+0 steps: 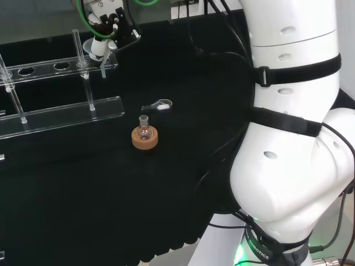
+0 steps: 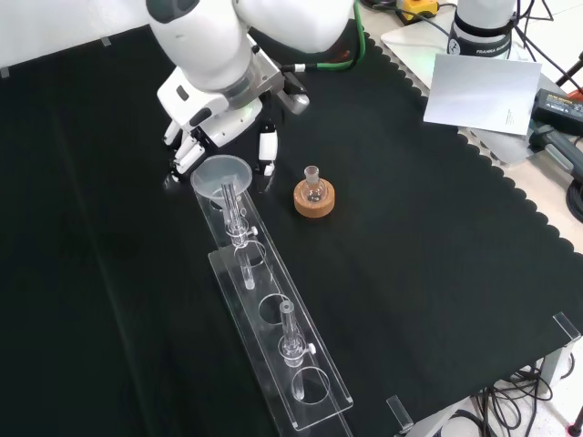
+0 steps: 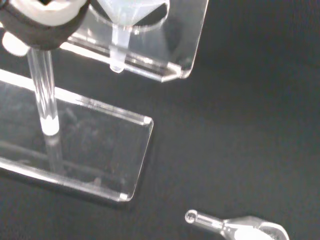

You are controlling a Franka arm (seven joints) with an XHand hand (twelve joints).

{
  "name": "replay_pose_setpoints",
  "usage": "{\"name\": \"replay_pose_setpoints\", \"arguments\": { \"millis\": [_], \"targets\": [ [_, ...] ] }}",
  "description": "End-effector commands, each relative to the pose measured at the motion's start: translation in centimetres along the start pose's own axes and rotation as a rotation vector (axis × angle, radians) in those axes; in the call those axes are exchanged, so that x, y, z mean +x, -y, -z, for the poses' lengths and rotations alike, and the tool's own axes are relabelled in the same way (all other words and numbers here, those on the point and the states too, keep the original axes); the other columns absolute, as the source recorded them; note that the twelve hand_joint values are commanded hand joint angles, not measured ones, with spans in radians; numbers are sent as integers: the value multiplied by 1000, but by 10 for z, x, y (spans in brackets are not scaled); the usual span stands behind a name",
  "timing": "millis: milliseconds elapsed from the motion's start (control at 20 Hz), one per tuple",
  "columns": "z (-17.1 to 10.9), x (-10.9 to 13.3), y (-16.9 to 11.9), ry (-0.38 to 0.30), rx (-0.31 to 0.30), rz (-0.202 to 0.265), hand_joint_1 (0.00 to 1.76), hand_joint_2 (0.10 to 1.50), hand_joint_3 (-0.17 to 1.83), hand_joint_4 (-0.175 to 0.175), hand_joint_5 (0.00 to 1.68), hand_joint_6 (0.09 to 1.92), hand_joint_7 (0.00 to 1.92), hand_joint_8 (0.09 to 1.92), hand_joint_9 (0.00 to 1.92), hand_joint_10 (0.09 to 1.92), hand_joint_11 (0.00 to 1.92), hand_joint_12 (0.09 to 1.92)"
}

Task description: Pick up the funnel from the transparent funnel stand.

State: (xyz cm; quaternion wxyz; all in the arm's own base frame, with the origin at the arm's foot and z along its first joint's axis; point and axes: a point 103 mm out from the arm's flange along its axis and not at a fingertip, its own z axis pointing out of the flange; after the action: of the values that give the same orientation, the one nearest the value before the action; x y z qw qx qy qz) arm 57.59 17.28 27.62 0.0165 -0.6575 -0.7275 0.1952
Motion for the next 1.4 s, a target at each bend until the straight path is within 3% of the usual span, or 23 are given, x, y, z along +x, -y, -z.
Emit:
{"name": "replay_pose_setpoints", "arguments": {
  "millis": [50,300,450,600,1050,1400],
  "targets": [
    [14,-2,8,19,-52,-13,841,714,456,-87,436,87,650,759,989,549,559,1323],
    [29,-5,20,33,-79,-37,847,710,470,-67,520,95,734,754,1012,542,580,1307],
    [40,-12,31,34,-102,-48,853,706,488,3,811,330,867,691,1054,504,608,1280],
    [48,-20,42,27,-123,-65,856,705,499,34,904,509,922,666,1082,478,630,1268],
    [72,-39,92,37,-157,-125,859,704,510,38,911,607,918,676,1115,467,662,1253],
    [64,-39,146,41,-155,-167,857,704,513,30,892,624,902,680,1114,463,672,1252]
  ]
}}
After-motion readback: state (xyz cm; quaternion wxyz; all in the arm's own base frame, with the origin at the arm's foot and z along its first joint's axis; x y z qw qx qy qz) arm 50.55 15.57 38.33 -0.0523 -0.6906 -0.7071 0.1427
